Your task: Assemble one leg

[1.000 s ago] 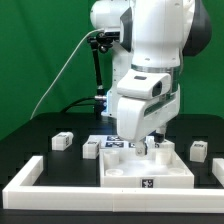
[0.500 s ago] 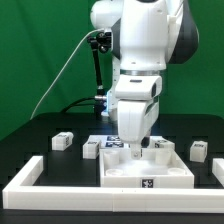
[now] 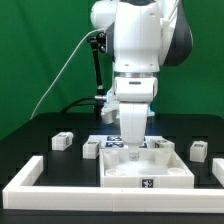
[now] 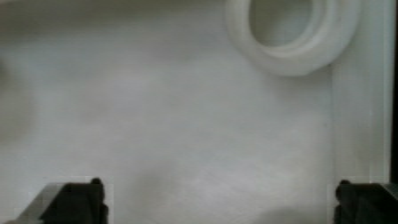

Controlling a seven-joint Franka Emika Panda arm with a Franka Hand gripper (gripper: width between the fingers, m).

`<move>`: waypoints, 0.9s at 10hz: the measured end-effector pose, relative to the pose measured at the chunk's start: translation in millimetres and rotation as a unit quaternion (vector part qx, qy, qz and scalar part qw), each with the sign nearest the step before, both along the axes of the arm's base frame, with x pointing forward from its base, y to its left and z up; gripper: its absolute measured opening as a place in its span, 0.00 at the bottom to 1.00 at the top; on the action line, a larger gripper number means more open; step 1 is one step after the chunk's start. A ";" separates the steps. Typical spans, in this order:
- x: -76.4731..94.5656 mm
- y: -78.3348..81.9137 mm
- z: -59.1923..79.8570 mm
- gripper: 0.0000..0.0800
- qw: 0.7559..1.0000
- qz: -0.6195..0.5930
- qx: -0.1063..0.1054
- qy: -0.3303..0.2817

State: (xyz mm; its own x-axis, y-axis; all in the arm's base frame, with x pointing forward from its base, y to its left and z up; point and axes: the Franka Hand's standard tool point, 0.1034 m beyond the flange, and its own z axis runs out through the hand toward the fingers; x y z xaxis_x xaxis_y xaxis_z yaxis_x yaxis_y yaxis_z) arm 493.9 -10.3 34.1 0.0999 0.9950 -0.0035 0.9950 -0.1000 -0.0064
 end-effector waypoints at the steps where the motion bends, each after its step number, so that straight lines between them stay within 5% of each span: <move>1: -0.8 -0.6 -0.3 0.81 1.000 0.011 0.000 0.000; 6: -42.4 1.1 -16.7 0.81 0.993 0.118 -0.001 0.023; 9: -45.6 -7.2 -20.1 0.81 0.994 0.107 0.000 0.028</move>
Offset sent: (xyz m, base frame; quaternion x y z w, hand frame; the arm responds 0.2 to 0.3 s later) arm -0.0373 0.0138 -0.0103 0.0184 -0.0501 -0.1654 0.9848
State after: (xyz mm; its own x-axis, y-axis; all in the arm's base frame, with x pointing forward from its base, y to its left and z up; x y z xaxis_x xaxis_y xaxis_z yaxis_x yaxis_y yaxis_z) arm 448.3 -17.6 14.0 -0.1144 0.9934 -0.0033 0.9915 0.1140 -0.0630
